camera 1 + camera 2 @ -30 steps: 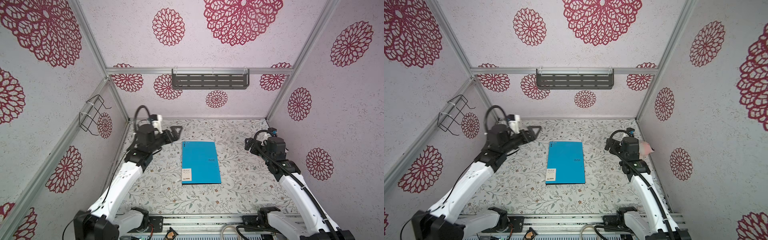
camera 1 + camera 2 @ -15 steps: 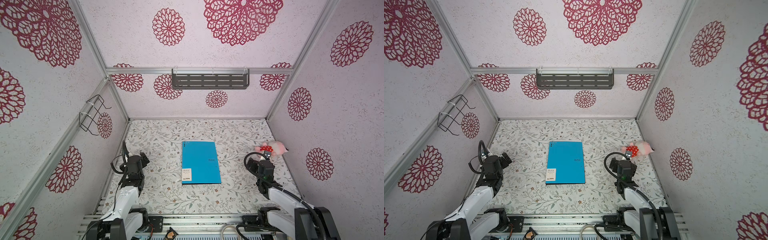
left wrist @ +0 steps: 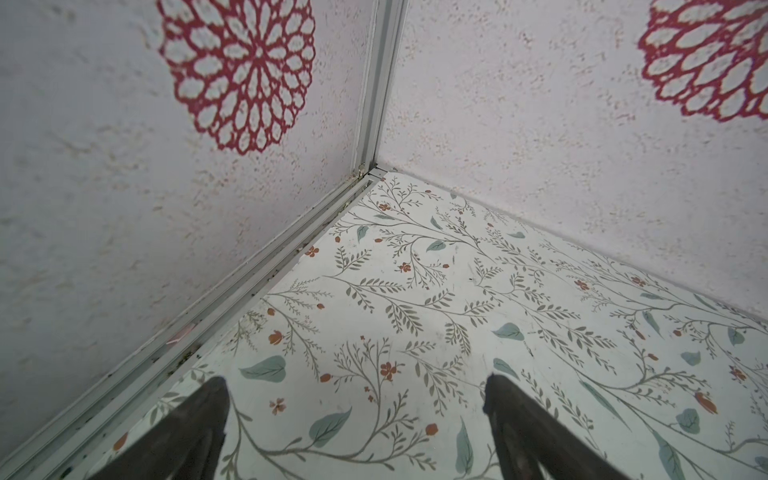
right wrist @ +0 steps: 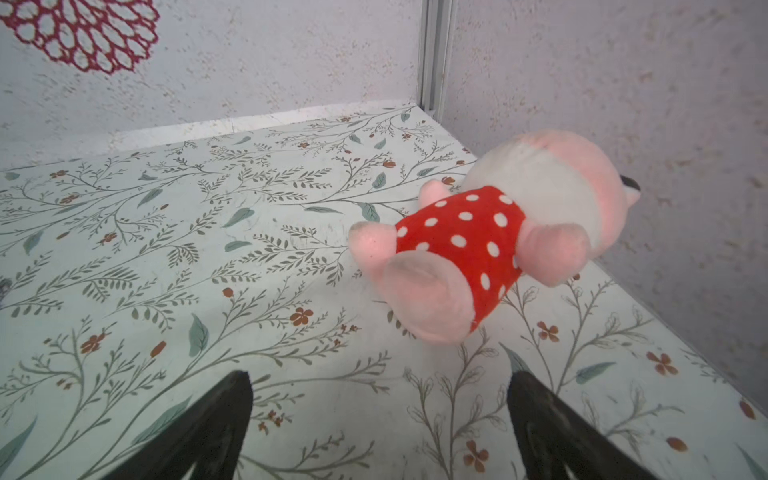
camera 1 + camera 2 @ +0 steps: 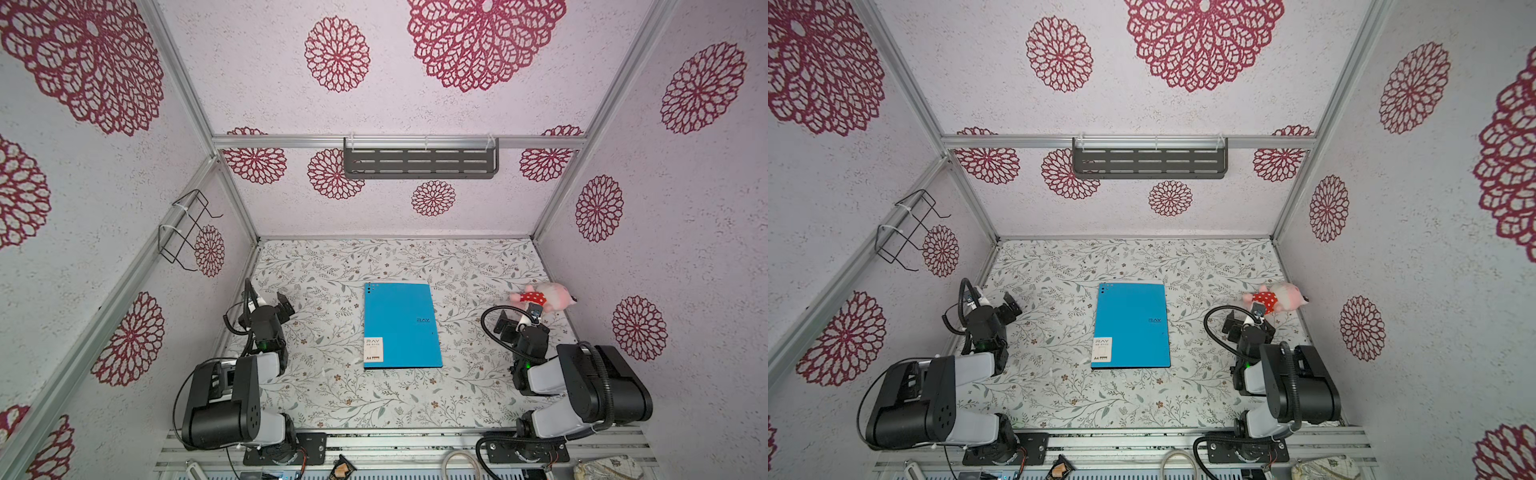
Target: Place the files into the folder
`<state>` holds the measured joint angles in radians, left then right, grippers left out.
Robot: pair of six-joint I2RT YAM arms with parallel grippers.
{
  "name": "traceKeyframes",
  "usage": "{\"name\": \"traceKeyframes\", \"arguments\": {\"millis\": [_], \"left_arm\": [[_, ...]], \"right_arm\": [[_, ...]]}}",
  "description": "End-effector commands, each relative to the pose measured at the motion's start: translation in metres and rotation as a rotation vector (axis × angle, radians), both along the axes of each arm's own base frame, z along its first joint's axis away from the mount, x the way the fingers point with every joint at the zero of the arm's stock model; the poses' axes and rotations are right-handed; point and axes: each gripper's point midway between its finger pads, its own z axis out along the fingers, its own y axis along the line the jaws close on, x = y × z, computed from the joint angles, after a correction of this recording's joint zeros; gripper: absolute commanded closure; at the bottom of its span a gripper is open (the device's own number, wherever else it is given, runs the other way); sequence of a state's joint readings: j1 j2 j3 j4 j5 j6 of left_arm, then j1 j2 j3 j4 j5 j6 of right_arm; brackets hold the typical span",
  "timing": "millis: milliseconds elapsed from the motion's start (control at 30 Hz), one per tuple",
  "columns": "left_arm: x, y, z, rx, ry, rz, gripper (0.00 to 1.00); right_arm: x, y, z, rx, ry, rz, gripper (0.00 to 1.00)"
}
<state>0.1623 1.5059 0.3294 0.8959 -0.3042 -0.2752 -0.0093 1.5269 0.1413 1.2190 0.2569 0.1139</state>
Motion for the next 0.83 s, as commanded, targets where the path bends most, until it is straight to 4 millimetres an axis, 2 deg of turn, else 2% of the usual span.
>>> {"name": "traceKeyframes", "arguments": {"millis": [0,67,133,800], "left_arm": [[0.018,-0.012,0.016,0.073,-0.059,-0.086,0.01],[0.03,-0.019,0.01,0.08,0.046,-0.111,0.01],[0.033,-0.019,0.012,0.105,0.018,-0.111,0.01],[0.029,-0.023,0.016,0.128,0.01,-0.108,0.02]], "right_arm": [[0.024,0.004,0.033,-0.029,-0.094,0.037,0.01],[0.031,0.008,0.03,-0.045,-0.055,0.044,0.01],[0.031,0.009,0.03,-0.046,-0.058,0.045,0.01],[0.035,0.021,0.031,-0.077,-0.048,0.1,0.01]]}}
